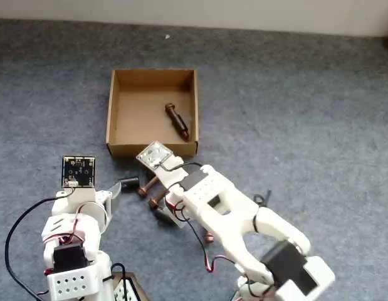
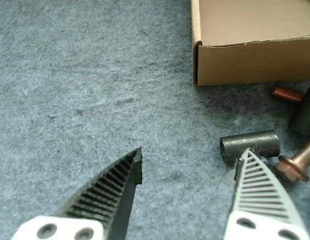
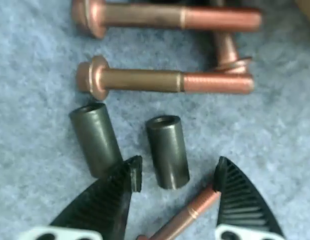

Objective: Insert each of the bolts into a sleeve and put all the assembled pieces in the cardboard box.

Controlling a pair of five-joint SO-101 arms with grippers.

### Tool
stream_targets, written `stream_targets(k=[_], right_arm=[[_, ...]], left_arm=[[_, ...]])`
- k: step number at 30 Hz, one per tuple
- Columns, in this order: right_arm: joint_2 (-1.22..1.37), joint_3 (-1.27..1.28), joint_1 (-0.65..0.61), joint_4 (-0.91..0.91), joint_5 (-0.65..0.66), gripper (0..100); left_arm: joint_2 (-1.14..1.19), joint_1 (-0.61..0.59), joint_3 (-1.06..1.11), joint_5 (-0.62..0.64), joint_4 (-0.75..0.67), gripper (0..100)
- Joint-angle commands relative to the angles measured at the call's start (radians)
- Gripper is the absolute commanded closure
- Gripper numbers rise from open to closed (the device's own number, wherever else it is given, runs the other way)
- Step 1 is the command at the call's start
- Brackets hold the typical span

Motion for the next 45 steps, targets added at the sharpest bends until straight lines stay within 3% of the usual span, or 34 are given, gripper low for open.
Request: stream_targets(k=[1,7,14,21,23,27,31,40,45], right_arm=[[0.013,-0.036,0.005,-0.019,0.014,77.9],[0.021,-0.033,0.004,-0.054,0.014,79.6],[0.013,-0.027,0.004,-0.14,0.008,99.8],[-0.203,-0.027,0.01,-0.025,0.005,99.3],[-0.323,-0.018,0.025,0.033,-0.06,99.3],[-0.559,0.03,0.111,0.087,-0.25,99.3],[-0.753,0.15,0.223,0.058,-0.353,99.3],[-1.061,0.516,0.529,-0.2,-0.502,99.3],[-1.156,0.628,0.625,-0.32,-0.58,99.3]], left_arm=[[-0.007,0.01,0.019,-0.006,-0.015,69],[-0.007,0.01,0.019,-0.006,-0.015,69],[-0.007,0.01,0.019,-0.006,-0.015,69],[-0.007,0.01,0.019,-0.006,-0.015,69],[-0.007,0.01,0.019,-0.006,-0.015,69],[-0.007,0.005,0.018,-0.054,-0.015,69],[-0.007,0.005,0.002,-0.06,-0.014,69],[-0.005,0.018,-0.206,-0.06,0.094,69],[0.001,0.128,-0.371,-0.109,0.212,69]])
